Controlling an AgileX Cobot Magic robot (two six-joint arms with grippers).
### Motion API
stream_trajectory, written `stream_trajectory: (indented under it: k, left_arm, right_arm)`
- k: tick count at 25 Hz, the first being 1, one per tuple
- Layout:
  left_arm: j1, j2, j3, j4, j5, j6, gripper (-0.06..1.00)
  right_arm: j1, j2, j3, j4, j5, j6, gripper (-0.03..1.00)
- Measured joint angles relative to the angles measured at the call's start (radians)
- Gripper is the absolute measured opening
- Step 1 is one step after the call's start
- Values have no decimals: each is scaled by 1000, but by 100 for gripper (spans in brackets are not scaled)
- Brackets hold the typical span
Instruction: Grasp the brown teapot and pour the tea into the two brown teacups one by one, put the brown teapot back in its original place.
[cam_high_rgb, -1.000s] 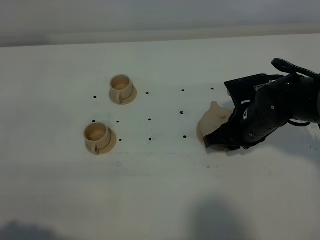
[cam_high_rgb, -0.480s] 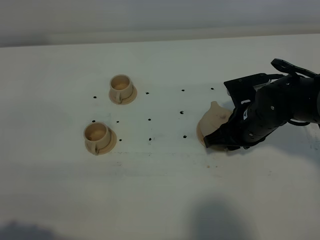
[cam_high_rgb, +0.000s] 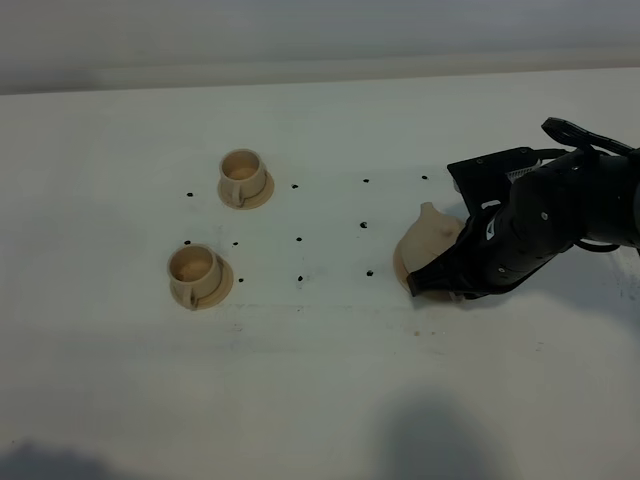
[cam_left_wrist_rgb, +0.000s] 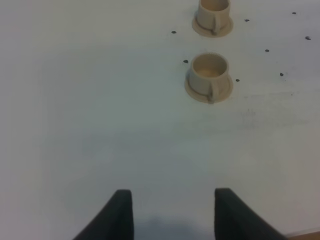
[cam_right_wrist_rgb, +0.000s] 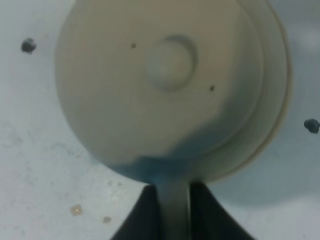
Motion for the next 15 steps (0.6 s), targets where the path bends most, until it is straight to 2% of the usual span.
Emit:
stream_trajectory:
  k: [15]
  left_arm:
    - [0,0,0,0,0,0,36]
  right_arm:
    - [0,0,0,0,-27,0,9]
